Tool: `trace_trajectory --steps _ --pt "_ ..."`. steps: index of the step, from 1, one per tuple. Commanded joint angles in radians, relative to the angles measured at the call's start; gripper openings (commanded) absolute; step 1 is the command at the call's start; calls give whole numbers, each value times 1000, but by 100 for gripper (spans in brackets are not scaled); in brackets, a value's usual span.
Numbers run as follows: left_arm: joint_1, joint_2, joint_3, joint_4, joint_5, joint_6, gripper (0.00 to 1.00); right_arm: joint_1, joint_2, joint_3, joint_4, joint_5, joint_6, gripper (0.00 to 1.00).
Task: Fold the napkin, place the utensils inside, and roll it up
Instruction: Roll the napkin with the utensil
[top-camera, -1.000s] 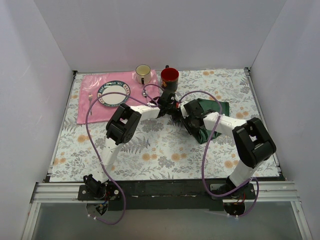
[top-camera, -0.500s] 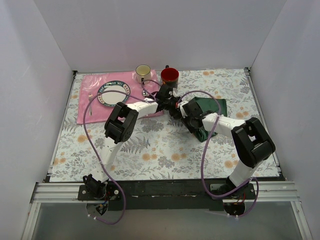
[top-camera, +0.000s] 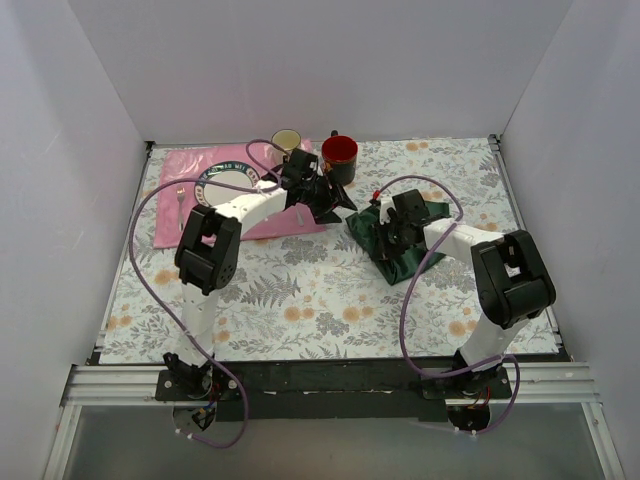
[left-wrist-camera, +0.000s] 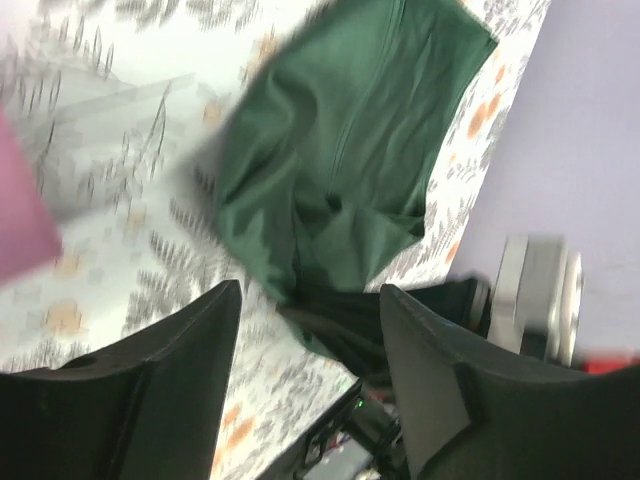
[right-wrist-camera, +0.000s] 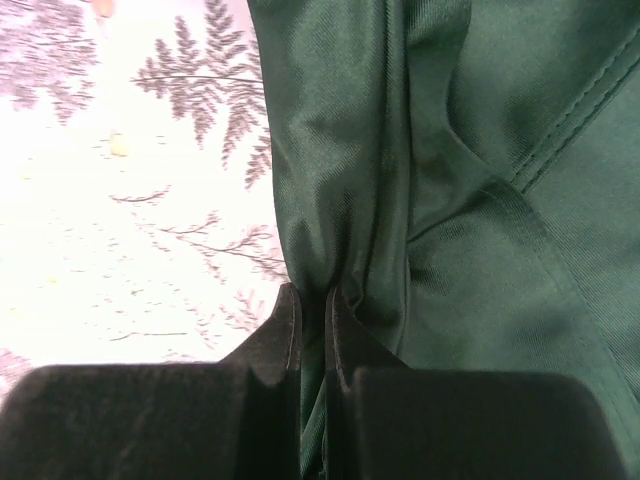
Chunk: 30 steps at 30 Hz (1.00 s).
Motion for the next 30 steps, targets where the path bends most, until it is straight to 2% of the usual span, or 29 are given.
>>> trace_trajectory --steps 1,3,6,12,19,23,27,30 --pt "-53 -171 -172 -58 -93 -30 62 -33 57 -55 -52 -208 68 1" --pt "-76 -198 -247 -26 -108 -56 65 -47 57 -63 -38 -255 79 1" --pt "-108 -170 -276 26 -93 -128 66 -73 56 -85 -8 -303 93 1" --pt "-163 -43 -190 37 -123 -208 67 -115 57 -121 54 -387 117 1" --pt "-168 17 -198 22 -228 -314 64 -144 60 -139 87 -435 134 1" --pt "-171 66 -170 -10 -266 -332 49 -154 59 -153 120 -478 153 1" --pt "-171 95 -157 -29 -317 -334 25 -155 51 -142 110 -487 153 1" --pt "-172 100 -149 -49 -350 -325 17 -155 39 -130 84 -479 137 1"
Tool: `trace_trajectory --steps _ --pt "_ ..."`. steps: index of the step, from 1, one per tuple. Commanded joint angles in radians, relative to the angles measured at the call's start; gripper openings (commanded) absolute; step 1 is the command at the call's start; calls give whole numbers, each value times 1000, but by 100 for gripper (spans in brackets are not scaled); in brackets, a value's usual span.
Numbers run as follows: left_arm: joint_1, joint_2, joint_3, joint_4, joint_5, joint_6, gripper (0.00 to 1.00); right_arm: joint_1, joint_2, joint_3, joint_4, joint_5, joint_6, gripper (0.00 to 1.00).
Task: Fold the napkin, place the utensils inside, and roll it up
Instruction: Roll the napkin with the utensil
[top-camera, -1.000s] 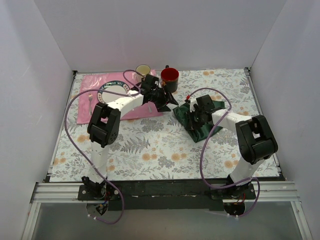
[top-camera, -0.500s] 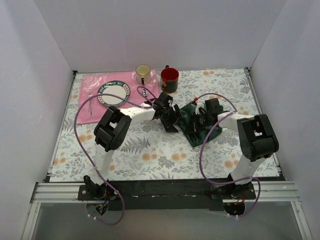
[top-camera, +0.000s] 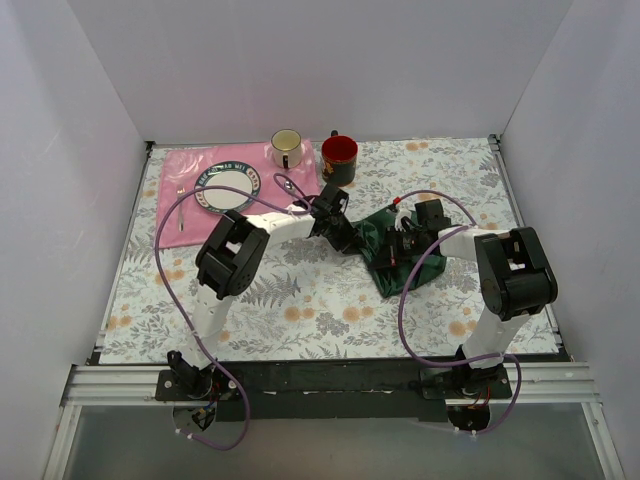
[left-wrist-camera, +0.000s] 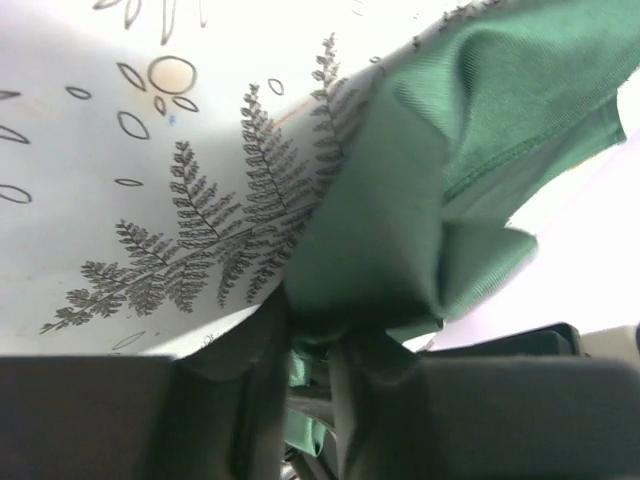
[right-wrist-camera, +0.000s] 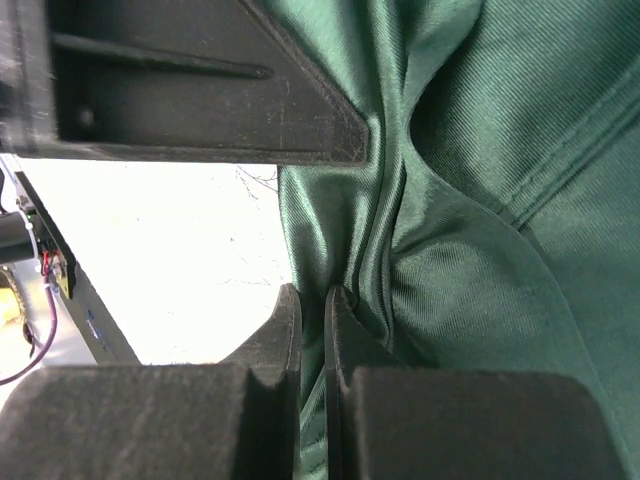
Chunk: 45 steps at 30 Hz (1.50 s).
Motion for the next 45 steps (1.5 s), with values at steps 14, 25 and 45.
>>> trace_trajectory --steps 14,25,45 --pt "-2 82 167 -347 -84 31 0 156 -281 41 -244 427 -159 48" --pt "-2 63 138 -411 -10 -27 0 511 -343 15 -194 1005 -180 64" --pt "-2 63 154 -462 -32 -38 0 695 -97 -6 -101 1384 -122 39"
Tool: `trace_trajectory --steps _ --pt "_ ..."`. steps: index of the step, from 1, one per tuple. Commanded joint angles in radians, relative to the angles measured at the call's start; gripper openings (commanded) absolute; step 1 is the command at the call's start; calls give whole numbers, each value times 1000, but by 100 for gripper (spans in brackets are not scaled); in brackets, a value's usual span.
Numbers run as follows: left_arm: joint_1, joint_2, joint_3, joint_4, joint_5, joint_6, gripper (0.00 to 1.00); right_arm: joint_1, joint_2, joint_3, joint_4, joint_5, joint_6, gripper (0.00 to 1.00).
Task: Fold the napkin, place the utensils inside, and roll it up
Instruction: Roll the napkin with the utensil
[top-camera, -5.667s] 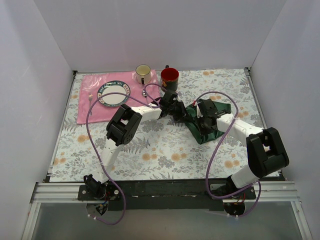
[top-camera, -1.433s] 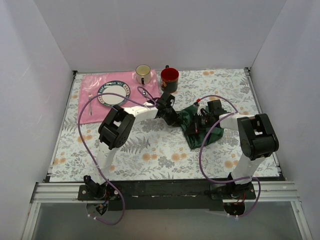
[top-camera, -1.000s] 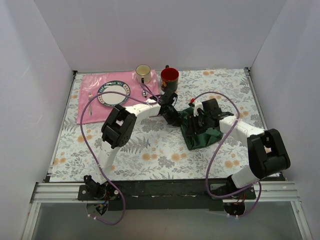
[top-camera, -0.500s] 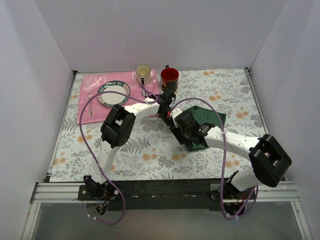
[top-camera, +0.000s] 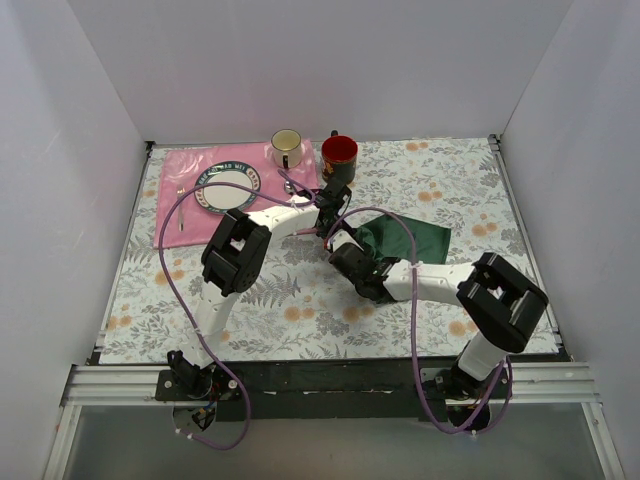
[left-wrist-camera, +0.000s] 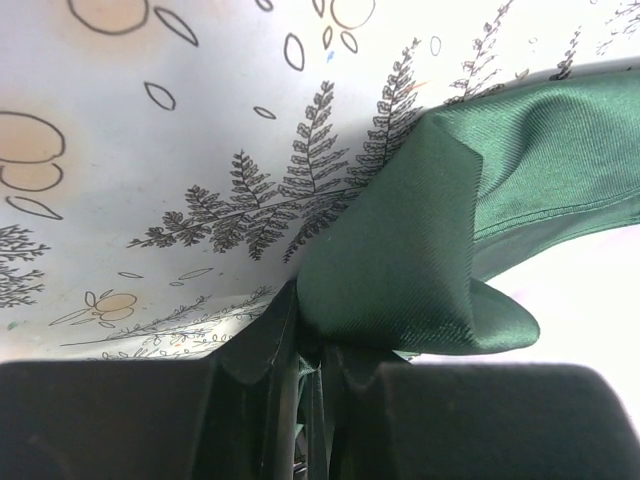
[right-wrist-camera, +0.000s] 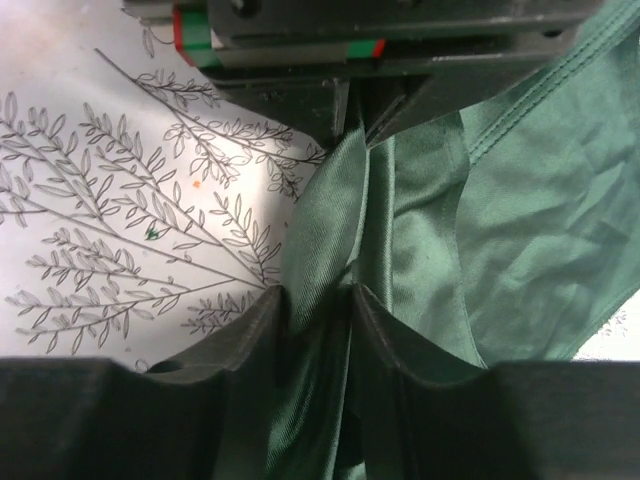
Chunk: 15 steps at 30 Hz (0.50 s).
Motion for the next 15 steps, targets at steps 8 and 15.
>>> trace_trajectory --steps 8,15 --pt "-2 -7 -31 -79 -39 38 0 -7 23 28 -73 -21 160 1" --pt "24 -113 -193 146 -15 117 20 -107 -87 -67 -4 -278 200 1"
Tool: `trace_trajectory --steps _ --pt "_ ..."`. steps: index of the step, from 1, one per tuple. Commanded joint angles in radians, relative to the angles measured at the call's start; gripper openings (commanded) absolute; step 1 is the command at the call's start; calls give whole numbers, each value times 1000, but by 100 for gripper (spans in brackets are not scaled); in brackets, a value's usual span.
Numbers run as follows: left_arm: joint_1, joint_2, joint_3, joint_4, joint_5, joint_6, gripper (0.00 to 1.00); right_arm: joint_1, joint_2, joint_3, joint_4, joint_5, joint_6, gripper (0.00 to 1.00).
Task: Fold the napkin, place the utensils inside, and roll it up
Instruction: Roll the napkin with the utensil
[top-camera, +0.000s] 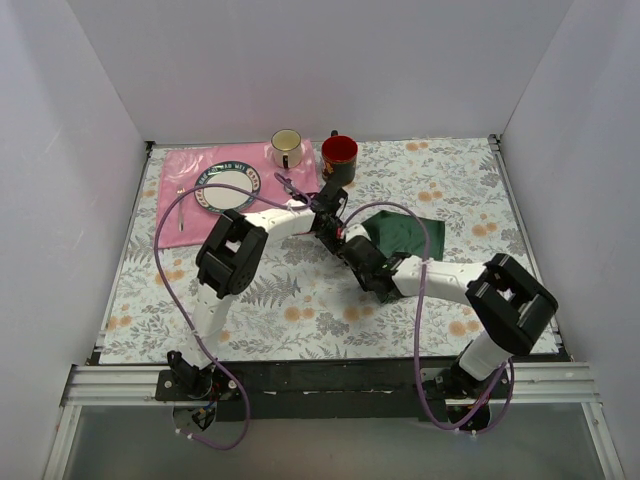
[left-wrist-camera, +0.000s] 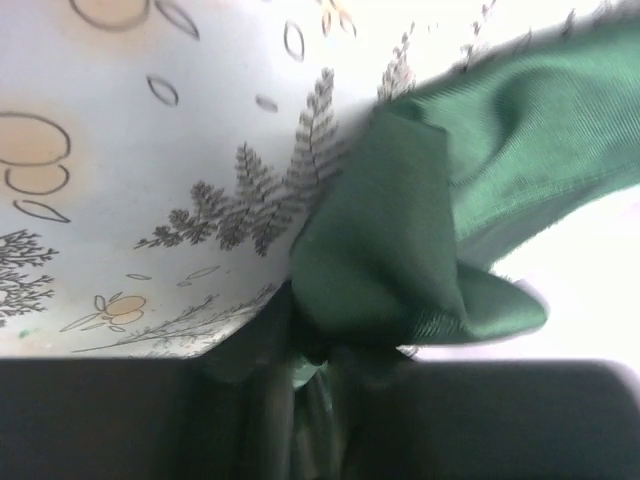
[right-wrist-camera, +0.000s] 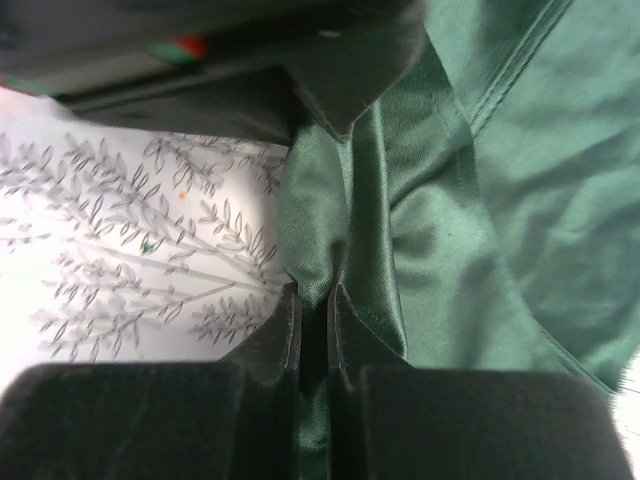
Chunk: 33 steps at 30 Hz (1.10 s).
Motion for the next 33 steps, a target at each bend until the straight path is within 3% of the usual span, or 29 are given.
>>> trace_trajectory --steps 1,9,15,18,24,27,33 --pt "24 -133 -170 171 -6 104 24 -71 -88 -98 30 -284 40 1" --pt "58 -262 -256 290 9 242 59 -307 -154 -216 168 -682 52 1" --pt "69 -390 -325 356 6 298 66 -465 -122 -244 259 -947 78 1" --pt "69 -405 -342 420 73 352 64 -544 -57 -241 302 -1087 90 1" --pt "67 -335 -394 653 276 355 48 -659 113 -184 312 -1308 95 1" --pt "66 -278 -380 745 330 323 38 -708 153 -176 308 -1353 93 1" --pt "59 -146 -290 793 337 322 34 -743 170 -178 299 -1345 89 1"
